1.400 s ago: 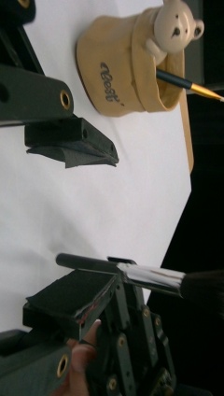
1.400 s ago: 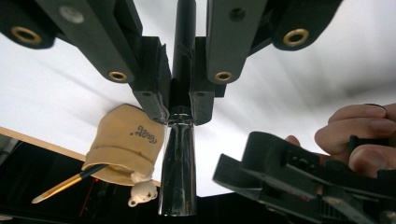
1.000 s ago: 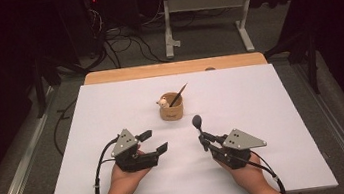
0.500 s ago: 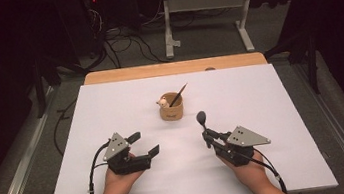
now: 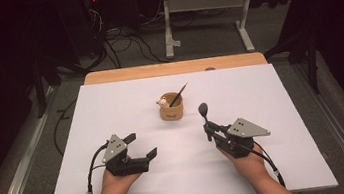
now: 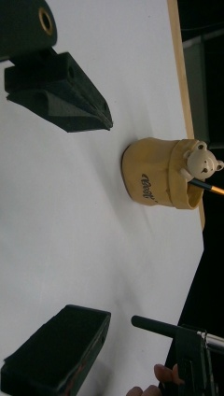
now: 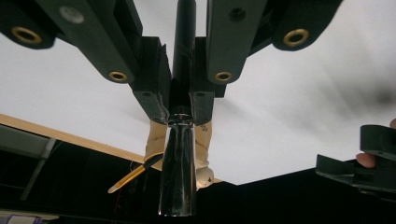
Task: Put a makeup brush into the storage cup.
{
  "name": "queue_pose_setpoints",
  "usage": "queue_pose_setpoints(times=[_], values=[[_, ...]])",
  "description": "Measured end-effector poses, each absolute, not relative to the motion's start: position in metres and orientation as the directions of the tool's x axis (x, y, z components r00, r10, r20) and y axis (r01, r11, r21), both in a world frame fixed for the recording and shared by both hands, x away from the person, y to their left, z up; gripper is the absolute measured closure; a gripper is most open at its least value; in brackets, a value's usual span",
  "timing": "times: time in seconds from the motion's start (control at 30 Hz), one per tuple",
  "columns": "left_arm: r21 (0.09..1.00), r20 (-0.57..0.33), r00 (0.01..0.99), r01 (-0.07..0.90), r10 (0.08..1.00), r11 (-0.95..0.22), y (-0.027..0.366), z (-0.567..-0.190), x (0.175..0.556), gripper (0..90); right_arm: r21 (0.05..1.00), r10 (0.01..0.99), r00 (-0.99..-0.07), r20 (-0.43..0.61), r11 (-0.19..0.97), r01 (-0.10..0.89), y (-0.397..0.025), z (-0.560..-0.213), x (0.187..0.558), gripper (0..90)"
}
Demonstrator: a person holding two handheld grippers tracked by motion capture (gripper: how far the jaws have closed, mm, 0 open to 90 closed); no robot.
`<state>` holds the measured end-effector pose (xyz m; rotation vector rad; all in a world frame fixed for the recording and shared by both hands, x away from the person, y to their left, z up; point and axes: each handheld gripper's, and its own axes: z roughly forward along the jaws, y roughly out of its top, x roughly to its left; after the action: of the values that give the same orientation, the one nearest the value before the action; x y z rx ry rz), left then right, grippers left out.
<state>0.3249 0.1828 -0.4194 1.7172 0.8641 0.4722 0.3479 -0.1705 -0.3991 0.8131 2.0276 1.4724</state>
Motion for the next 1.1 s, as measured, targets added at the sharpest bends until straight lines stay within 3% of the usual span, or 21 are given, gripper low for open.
queue_pose_setpoints(times=[0.4,1.1], values=[[0.937,-0.131,0.642,0.328,0.756,-0.117,0.187,-0.417,0.325,0.3,0.955,0.721,-0.692,-0.038,0.231,0.188,-0.157,-0.393,0.367,81.0],[0.942,-0.146,0.645,0.323,0.750,-0.095,0.192,-0.414,0.324,0.3,0.961,0.741,-0.672,-0.013,0.194,0.196,-0.141,-0.374,0.403,81.1]])
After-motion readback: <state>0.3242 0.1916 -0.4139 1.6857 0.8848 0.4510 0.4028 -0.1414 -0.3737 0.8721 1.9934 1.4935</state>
